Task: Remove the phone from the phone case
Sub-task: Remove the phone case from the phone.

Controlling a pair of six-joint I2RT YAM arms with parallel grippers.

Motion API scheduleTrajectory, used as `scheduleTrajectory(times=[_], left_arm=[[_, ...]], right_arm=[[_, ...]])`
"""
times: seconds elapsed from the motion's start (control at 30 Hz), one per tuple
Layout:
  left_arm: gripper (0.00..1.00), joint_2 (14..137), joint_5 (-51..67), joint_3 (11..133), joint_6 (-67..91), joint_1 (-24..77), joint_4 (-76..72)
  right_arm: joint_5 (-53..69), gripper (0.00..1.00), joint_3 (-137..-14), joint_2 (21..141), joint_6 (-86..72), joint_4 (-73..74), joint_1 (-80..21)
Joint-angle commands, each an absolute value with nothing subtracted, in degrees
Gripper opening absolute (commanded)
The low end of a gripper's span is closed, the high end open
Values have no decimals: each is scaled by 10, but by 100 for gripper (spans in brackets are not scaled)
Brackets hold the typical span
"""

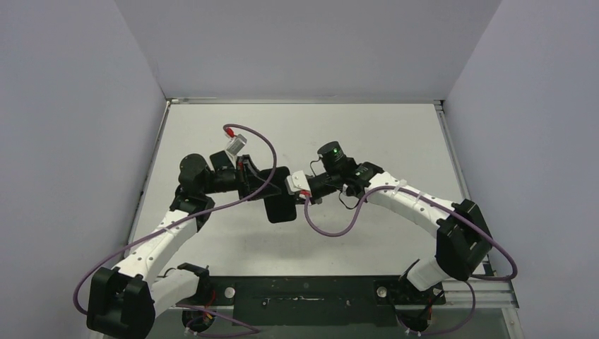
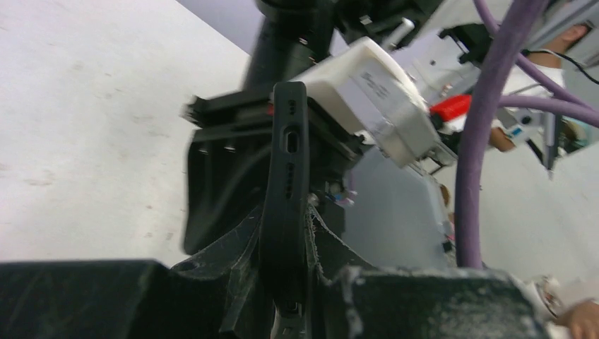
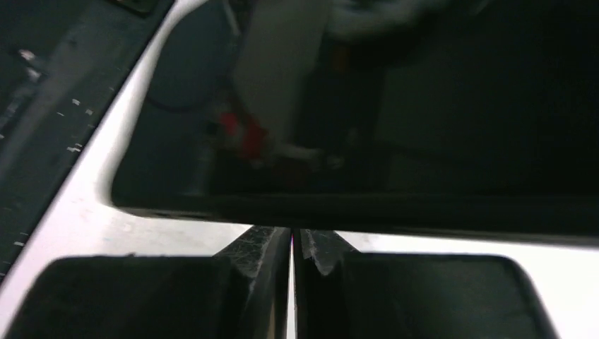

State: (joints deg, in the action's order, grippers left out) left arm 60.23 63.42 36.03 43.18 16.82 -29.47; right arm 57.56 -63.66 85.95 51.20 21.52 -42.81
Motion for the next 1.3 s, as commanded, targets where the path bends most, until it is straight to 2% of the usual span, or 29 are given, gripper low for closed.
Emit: scheduleTrajectory(times=[0.0, 0.17, 0.3, 0.47, 0.8, 1.27], left_arm=[[0, 576, 658, 381, 435, 188, -296], [0, 551, 580, 422, 285, 184, -131], [0, 535, 550, 438, 240, 181, -92], [0, 526, 549, 440, 227, 180, -102], [0, 507, 552, 425, 225, 180, -131], [0, 503, 562, 410, 234, 181, -144]], right_arm=[[564, 0, -640, 854, 495, 116, -418], [606, 27, -545, 795, 392, 18, -390], [610, 45, -485, 745, 324, -53, -380], [638, 57, -441, 716, 225, -143, -381], [621, 57, -440, 757, 80, -249, -412], [655, 37, -471, 808, 41, -277, -417]])
